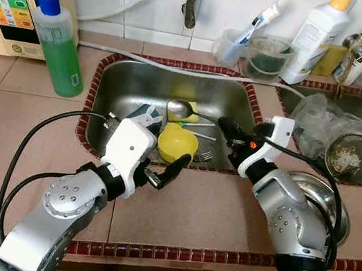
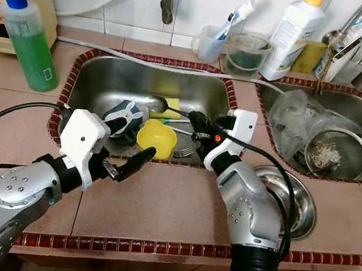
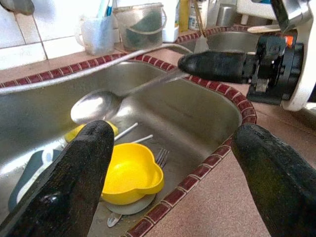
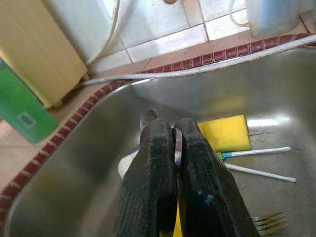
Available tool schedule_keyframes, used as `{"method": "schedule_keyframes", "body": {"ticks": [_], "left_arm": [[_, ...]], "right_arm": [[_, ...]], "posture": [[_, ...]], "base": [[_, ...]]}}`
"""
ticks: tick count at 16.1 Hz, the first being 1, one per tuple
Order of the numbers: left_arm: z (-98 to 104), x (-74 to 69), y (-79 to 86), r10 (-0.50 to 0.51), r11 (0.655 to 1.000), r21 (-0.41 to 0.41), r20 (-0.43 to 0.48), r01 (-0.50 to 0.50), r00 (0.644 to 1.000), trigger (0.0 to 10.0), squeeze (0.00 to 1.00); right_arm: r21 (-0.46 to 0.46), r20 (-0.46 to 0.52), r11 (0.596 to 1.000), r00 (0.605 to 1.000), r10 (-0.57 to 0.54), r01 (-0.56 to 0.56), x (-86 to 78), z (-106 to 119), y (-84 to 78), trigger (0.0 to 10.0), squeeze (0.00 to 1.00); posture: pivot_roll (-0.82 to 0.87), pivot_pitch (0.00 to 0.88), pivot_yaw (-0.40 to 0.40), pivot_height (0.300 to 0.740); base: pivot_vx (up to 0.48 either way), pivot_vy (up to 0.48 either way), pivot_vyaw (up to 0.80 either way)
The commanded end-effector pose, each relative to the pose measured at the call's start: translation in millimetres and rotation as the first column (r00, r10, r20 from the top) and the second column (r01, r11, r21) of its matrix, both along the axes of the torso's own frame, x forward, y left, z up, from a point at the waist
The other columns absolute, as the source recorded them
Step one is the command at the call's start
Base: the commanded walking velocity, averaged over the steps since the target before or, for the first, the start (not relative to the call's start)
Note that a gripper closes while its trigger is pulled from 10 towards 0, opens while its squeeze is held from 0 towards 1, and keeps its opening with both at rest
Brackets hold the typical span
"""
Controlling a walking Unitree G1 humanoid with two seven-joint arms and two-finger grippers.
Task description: Kitchen organization
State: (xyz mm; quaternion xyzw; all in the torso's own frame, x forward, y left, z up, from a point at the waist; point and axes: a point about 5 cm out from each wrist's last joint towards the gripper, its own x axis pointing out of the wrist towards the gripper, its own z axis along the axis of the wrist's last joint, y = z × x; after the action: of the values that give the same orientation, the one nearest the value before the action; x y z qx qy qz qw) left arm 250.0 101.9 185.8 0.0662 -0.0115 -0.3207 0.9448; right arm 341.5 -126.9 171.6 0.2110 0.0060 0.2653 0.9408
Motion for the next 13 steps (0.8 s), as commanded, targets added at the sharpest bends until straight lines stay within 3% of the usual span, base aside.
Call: {"method": "schedule_keyframes", "body": {"ticks": [1,12,13], "left_arm": [[7.3,-3.0,-1.0,-0.005,1.000,-0.005,0.025,0.005,1.000,10.0,0.00],[8.9,-2.1,-1.7,-0.005,1.000,-0.009,0.029,0.006,1.000,10.0,0.00],[9.0,-2.0,-1.6,-0.005,1.000,-0.009,0.029,0.006,1.000,10.0,0.00]], "right_arm": [[0.050,-0.020,0.999,1.000,-0.014,0.015,2.8,2.8,-3.7,10.0,0.00],[0.110,-0.122,0.994,0.993,0.011,0.002,1.0,-12.1,0.7,10.0,0.00],[0.115,-0.124,0.993,0.992,0.020,-0.006,0.5,-12.3,1.6,10.0,0.66]], "posture": [[0.13,0.185,-0.051,0.740],[0.14,0.167,-0.054,0.740],[0.14,0.167,-0.054,0.740]], "base": [[0.000,0.000,0.00],[0.000,0.000,0.00],[0.000,0.000,0.00]]}}
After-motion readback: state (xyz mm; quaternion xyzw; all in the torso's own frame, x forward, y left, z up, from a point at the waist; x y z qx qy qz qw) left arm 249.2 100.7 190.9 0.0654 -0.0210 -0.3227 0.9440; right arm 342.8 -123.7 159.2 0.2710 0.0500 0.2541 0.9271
